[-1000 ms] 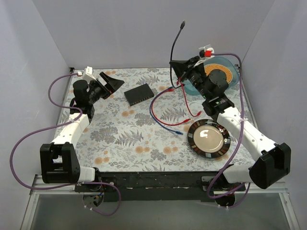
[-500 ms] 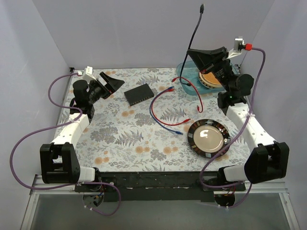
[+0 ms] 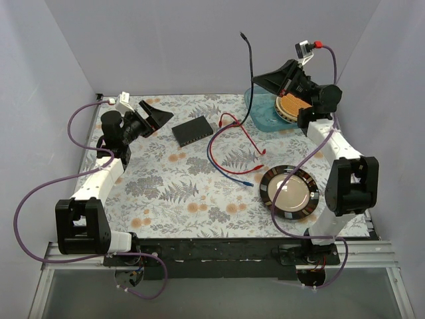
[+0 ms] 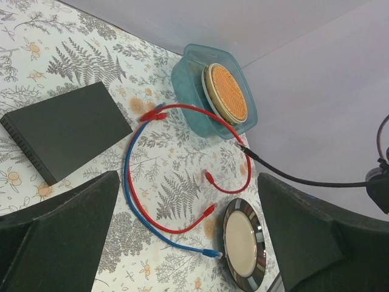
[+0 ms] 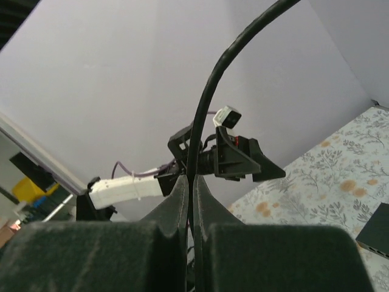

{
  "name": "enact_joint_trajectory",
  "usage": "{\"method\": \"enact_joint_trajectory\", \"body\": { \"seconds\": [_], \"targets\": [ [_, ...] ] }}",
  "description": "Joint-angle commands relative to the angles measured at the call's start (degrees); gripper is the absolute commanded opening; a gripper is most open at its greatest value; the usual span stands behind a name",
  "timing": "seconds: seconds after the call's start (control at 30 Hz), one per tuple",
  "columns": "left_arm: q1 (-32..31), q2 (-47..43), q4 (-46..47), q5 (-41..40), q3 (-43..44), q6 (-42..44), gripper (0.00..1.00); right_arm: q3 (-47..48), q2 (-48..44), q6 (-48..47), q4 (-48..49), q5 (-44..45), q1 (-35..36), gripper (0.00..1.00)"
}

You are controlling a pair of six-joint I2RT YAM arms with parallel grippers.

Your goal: Insert the plug into the switch port

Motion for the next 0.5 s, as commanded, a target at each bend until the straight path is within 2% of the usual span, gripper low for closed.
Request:
{"method": "enact_joint_trajectory", "body": {
  "seconds": [0.0,0.07,0.1,0.13,0.17,0.27,0.47],
  "targets": [
    [0.36,-0.24,1.71,2.09,1.14,0.41,0.98,-2.07,-11.64,-16.64,-4.63,-8.28,0.14,0.01],
    [0.36,0.11,2.24,3.15,1.14,-0.03,0.98,-2.86,-16.2,-32.81,-16.58,-7.06,0.23,0.01],
    [0.36,0.29,3.2,3.5,0.88,-0.55,0.98,-2.6,-17.62,-38.44,-30.74,-6.01,0.23,0.01],
    [0.36,0.72,3.65,4.46,0.96,-0.9,0.98,-2.34,-18.85,-49.81,-37.32,-4.61,0.31,0.01],
    [0.36,0.73,4.17,4.99,0.88,-1.17,0.98,-2.34,-21.3,-54.27,-48.35,-0.94,0.23,0.01],
    [0.36,1.25,6.81,7.18,0.7,-2.92,0.98,-3.91,-24.84,-66.16,-60.36,5.49,1.1,0.01],
    [-0.34,1.61,13.23,12.72,1.57,-6.97,0.98,-9.54,-26.34,-81.09,-71.21,11.48,6.37,0.01]
  ]
}}
